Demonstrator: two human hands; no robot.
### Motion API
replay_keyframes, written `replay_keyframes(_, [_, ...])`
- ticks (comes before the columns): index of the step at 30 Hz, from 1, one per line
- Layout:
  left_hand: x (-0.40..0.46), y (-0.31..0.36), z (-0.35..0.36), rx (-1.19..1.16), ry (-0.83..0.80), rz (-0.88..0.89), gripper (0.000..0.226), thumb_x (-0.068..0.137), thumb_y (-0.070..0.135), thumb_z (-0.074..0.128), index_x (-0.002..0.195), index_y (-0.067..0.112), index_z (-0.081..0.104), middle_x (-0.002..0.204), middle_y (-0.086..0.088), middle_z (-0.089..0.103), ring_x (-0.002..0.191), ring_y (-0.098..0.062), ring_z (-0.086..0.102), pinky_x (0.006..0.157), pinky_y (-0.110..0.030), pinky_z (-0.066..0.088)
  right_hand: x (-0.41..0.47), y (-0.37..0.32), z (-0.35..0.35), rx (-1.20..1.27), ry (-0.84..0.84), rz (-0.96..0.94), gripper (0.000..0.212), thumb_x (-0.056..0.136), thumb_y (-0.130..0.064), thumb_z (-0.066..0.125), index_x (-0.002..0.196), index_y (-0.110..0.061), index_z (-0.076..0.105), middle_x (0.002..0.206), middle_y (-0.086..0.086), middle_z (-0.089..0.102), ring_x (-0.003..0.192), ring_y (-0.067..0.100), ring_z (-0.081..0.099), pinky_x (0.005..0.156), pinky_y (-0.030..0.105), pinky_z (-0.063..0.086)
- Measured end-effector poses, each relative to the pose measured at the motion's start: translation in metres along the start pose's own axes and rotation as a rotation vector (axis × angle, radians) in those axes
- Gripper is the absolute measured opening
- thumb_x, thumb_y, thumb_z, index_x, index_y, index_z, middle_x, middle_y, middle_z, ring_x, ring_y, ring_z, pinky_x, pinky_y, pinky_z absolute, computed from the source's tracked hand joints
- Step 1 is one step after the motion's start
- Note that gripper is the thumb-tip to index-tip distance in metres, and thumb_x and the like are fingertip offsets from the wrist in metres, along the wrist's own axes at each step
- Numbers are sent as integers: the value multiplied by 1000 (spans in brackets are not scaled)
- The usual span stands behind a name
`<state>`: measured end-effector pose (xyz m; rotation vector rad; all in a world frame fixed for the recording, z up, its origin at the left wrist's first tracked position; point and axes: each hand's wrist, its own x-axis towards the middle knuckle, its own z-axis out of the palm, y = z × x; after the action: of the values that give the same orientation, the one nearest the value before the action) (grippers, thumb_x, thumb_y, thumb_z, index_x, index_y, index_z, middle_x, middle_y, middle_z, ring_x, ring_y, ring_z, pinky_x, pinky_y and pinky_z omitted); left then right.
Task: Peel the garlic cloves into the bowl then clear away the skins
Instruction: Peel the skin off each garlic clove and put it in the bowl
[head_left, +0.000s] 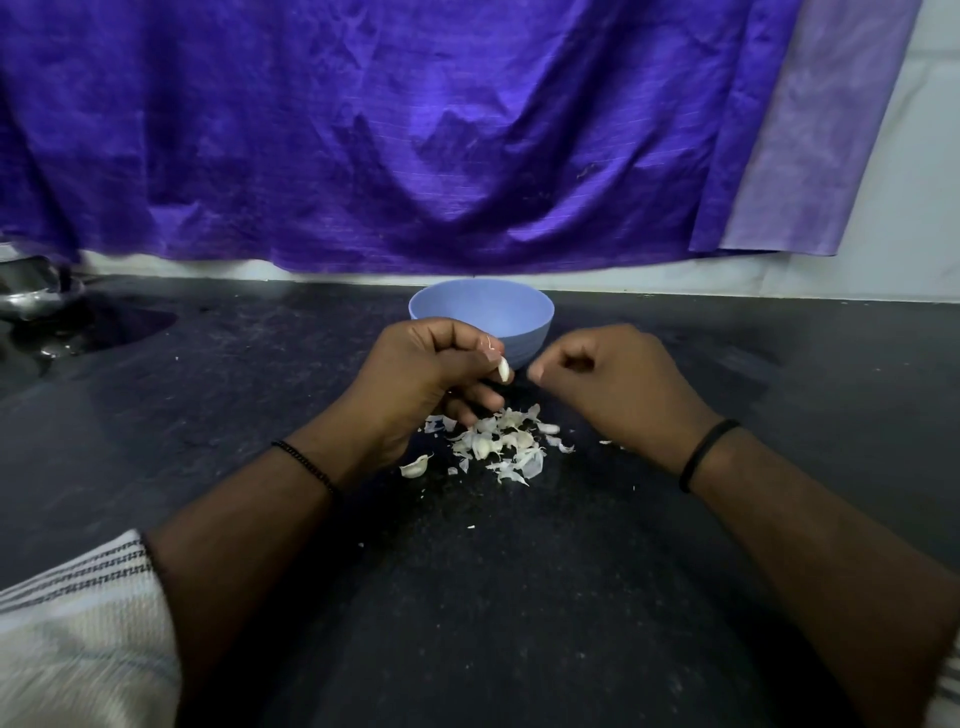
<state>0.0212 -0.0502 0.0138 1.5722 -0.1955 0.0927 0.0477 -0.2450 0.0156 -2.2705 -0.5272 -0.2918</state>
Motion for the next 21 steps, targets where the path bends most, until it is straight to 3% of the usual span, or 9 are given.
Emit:
replay_keyframes(2, [1, -1, 0, -27, 9, -1, 2, 88, 1, 65, 90, 1, 66, 80, -15, 73, 59, -21, 68, 45, -25, 51, -2, -9, 2, 279, 0, -3, 16, 86, -34, 74, 83, -19, 76, 75, -2, 74, 65, 3, 62, 60, 18, 47])
replay_keyframes(4, [1, -2, 0, -47, 21, -1, 4, 87, 2, 66, 91, 1, 65, 75, -13, 72, 60, -22, 69, 45, -25, 52, -4, -14, 5, 378, -42, -11, 16, 81, -32, 80, 87, -17, 75, 77, 4, 74, 65, 5, 63, 58, 18, 48])
replay_keyframes(8, [1, -3, 0, -70, 14, -22, 10, 86, 7, 68, 94, 2, 66, 75, -13, 72, 60, -20, 69, 46, -25, 52, -2, -10, 9, 334, 0, -28, 19, 76, -17, 86, 89, -18, 73, 75, 0, 74, 66, 4, 67, 64, 22, 54])
replay_keyframes(12, [2, -5, 2, -39, 47, -21, 2, 86, 6, 70, 88, 5, 70, 81, -11, 73, 55, -17, 62, 45, -26, 50, -1, -7, 13, 263, 47, -46, 11, 79, -16, 82, 84, -20, 74, 70, -7, 69, 60, -2, 59, 62, 16, 48])
replay_keyframes(17, [2, -4, 1, 84, 100, 35, 7, 86, 6, 71, 88, -1, 73, 86, -28, 69, 52, -19, 57, 45, -29, 50, -2, -6, 13, 198, 114, -59, 5, 88, -20, 74, 84, -22, 76, 66, -9, 69, 59, 0, 61, 57, 15, 46])
replay_keyframes(19, [1, -4, 1, 166, 101, 71, 7, 87, 7, 71, 87, 0, 73, 83, -29, 68, 52, -21, 58, 46, -30, 50, -2, -6, 14, 192, 104, -48, 5, 88, -19, 73, 85, -22, 76, 66, -11, 70, 60, 0, 63, 57, 14, 46])
replay_keyframes(21, [0, -4, 2, 290, 95, 104, 6, 89, 8, 70, 85, 4, 73, 70, -19, 68, 51, -18, 59, 49, -32, 50, -2, -5, 14, 186, 86, -43, 6, 88, -18, 74, 85, -22, 76, 65, -13, 69, 60, -1, 63, 57, 11, 44])
